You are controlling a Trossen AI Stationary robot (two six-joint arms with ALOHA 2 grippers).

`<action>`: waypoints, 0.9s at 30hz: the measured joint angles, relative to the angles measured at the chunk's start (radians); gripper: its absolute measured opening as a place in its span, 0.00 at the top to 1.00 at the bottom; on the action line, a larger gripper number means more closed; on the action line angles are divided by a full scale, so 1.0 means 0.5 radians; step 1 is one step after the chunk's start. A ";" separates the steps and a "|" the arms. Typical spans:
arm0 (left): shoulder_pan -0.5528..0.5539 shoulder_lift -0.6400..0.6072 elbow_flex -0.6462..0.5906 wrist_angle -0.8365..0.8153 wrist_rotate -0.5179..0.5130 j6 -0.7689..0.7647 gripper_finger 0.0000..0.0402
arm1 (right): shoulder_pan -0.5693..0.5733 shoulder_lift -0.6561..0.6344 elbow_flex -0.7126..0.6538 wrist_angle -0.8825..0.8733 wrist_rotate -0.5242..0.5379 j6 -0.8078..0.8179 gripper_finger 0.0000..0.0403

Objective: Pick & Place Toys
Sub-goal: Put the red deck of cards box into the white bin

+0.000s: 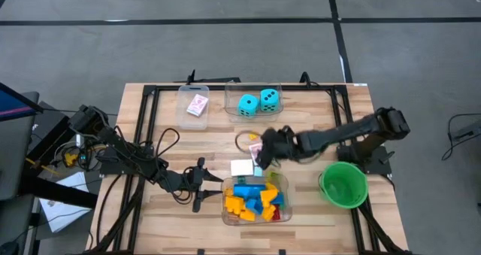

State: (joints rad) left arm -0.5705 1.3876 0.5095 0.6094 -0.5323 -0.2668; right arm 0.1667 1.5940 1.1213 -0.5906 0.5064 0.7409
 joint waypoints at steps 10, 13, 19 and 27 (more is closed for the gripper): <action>0.000 0.000 0.000 0.000 0.001 0.049 0.56 | -0.264 0.104 0.003 0.026 -0.391 0.035 0.01; 0.000 0.000 0.000 -0.006 0.002 0.050 0.56 | -0.256 0.168 0.009 0.051 -0.387 0.107 0.01; 0.000 0.002 -0.003 0.024 0.003 0.053 0.56 | -0.231 0.301 0.000 0.067 -0.383 0.196 0.01; -0.001 0.008 -0.002 0.033 0.019 0.048 0.56 | -0.265 0.532 0.006 0.102 -0.385 0.256 0.01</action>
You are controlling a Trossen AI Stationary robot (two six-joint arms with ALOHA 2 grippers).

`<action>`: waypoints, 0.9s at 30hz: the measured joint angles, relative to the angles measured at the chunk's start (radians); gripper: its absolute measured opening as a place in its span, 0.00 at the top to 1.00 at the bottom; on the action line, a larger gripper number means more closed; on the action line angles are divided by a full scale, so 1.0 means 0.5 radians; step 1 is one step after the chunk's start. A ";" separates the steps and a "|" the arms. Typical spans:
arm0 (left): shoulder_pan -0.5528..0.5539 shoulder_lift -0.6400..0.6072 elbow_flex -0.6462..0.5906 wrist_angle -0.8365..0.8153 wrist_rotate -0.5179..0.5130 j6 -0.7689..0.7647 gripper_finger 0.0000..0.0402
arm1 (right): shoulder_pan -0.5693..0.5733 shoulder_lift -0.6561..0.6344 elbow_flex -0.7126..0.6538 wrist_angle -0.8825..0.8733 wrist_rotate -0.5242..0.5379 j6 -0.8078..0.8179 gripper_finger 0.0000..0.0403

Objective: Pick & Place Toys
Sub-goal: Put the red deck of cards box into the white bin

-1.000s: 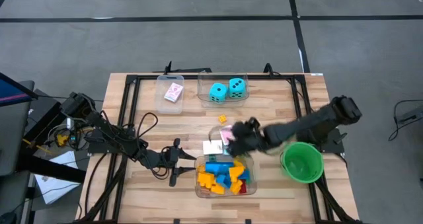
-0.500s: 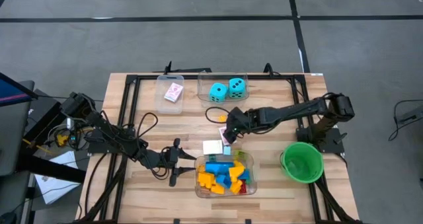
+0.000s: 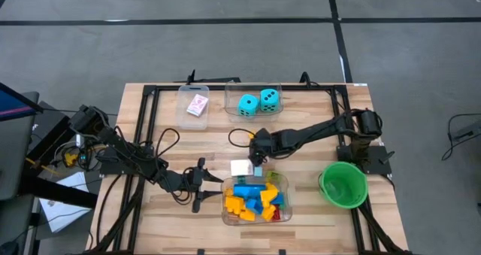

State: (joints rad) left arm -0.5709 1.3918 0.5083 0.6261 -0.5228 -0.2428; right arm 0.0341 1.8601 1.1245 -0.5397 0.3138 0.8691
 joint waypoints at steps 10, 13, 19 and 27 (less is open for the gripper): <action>0.000 0.001 0.000 -0.017 0.000 0.002 0.56 | -0.004 0.043 0.006 0.109 0.006 -0.024 0.01; 0.000 0.001 0.000 -0.016 0.000 0.002 0.56 | 0.005 0.013 0.003 0.102 0.001 -0.027 0.01; 0.000 0.001 0.000 -0.016 0.000 0.002 0.56 | 0.037 -0.017 0.003 0.109 0.093 -0.013 0.01; 0.000 0.001 0.000 -0.012 0.000 0.002 0.56 | 0.047 -0.013 0.001 0.135 0.107 0.058 0.01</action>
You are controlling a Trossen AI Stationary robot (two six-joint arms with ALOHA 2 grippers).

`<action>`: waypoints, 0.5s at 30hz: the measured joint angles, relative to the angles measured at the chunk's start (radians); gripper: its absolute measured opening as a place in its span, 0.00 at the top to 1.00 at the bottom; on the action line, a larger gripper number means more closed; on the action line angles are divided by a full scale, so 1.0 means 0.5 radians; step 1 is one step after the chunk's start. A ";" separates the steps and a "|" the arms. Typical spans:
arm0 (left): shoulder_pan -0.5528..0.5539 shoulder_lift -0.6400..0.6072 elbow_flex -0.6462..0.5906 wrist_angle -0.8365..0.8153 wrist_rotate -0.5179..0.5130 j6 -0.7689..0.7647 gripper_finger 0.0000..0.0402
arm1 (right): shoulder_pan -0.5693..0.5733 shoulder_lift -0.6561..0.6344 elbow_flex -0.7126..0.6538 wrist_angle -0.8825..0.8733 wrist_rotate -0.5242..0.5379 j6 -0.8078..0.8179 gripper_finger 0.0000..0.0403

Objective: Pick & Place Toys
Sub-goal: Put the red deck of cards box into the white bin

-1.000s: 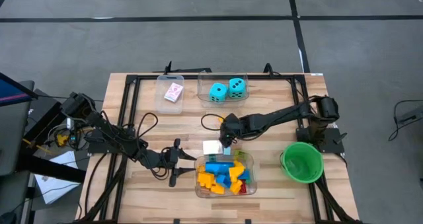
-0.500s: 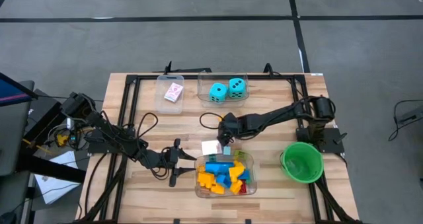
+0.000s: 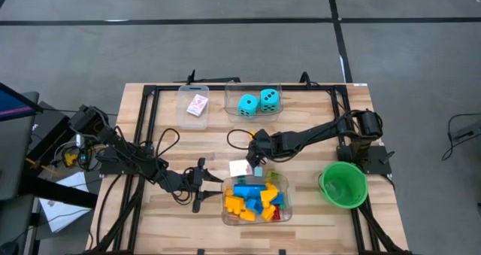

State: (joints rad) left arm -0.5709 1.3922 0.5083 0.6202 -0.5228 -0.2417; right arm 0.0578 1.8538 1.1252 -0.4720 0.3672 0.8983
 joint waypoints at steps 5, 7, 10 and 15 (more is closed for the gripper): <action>0.000 0.000 0.000 0.004 0.000 0.000 0.56 | 0.000 0.000 0.000 0.041 -0.005 -0.008 0.01; 0.000 0.000 0.000 0.004 0.000 0.000 0.56 | 0.000 0.000 0.000 0.047 -0.008 -0.008 0.01; 0.000 0.000 0.000 0.004 0.000 0.000 0.56 | 0.000 0.000 0.000 0.083 -0.010 0.003 0.01; 0.000 0.000 0.000 0.006 0.000 -0.001 0.56 | 0.000 0.000 0.001 0.078 -0.008 0.063 0.01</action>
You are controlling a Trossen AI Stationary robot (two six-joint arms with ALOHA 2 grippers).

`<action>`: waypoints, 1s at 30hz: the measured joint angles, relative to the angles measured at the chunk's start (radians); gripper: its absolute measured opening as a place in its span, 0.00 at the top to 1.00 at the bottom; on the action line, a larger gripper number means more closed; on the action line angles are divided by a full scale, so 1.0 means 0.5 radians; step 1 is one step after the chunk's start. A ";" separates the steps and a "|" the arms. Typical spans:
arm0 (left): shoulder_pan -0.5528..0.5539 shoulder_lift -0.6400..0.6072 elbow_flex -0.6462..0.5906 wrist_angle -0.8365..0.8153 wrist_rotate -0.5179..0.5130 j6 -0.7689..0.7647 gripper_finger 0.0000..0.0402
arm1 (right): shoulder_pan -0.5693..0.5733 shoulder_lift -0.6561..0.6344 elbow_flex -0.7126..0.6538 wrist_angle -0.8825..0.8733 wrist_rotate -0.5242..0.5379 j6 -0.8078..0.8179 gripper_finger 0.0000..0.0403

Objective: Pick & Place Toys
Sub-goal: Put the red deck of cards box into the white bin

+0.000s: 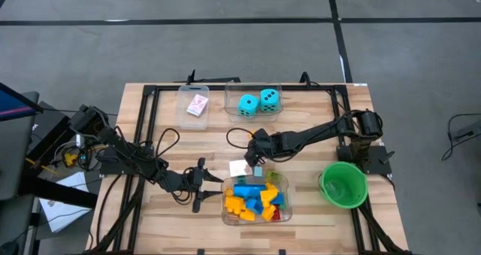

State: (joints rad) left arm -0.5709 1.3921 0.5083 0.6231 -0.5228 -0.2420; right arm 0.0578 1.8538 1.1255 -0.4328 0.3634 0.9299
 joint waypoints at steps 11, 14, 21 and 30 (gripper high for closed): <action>-0.001 0.000 0.001 0.012 0.000 0.001 0.56 | 0.007 0.105 0.019 0.000 -0.076 0.039 0.01; -0.001 0.000 0.001 0.015 0.000 0.000 0.56 | -0.002 0.156 0.032 -0.070 -0.095 0.028 0.01; -0.002 0.006 0.002 0.008 0.027 0.005 0.56 | 0.000 0.239 0.102 -0.140 -0.049 0.017 0.01; -0.001 0.007 0.003 0.003 0.037 0.004 0.56 | 0.017 0.282 0.101 -0.145 -0.060 -0.063 0.11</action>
State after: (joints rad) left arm -0.5713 1.3956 0.5098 0.6247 -0.5041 -0.2401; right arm 0.0661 1.9947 1.1759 -0.5054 0.3335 0.8984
